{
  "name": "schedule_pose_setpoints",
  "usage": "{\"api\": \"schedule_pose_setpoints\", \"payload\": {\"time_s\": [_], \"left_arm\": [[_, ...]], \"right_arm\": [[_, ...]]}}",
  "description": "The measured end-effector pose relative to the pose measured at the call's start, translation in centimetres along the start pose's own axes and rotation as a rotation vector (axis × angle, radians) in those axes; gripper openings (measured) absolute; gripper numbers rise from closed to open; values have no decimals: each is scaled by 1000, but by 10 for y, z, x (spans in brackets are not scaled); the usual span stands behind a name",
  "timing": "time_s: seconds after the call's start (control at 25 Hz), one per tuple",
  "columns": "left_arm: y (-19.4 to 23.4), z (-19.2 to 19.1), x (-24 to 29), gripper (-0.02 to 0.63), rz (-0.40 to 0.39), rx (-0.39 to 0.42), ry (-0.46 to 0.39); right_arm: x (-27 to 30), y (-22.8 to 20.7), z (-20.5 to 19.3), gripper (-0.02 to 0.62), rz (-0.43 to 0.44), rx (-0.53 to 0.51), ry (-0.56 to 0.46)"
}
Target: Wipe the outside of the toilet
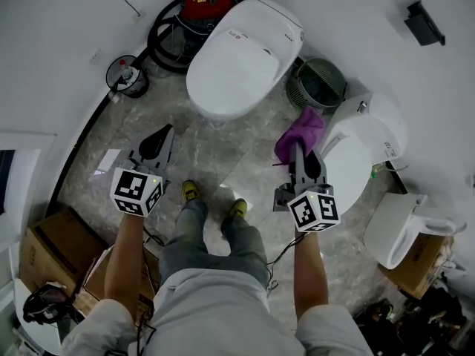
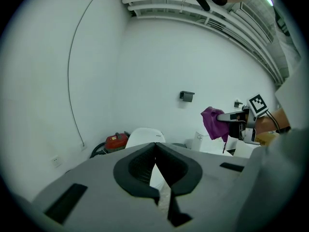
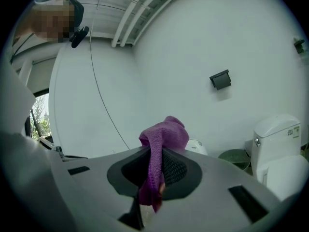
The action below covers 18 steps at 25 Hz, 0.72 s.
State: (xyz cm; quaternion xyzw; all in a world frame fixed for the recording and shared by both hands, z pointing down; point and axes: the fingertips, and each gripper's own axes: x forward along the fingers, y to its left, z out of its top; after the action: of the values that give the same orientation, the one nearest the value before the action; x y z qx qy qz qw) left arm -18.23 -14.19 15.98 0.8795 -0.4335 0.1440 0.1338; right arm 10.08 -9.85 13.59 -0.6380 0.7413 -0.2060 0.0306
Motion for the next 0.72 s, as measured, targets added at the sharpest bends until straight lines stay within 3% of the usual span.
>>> {"api": "schedule_pose_setpoints", "payload": {"time_s": [0.32, 0.72], "left_arm": [[-11, -35, 34, 12, 35, 7, 5], [4, -94, 71, 12, 45, 23, 15]], "right_arm": [[16, -31, -44, 57, 51, 11, 21], [42, -61, -104, 57, 51, 11, 26]]}}
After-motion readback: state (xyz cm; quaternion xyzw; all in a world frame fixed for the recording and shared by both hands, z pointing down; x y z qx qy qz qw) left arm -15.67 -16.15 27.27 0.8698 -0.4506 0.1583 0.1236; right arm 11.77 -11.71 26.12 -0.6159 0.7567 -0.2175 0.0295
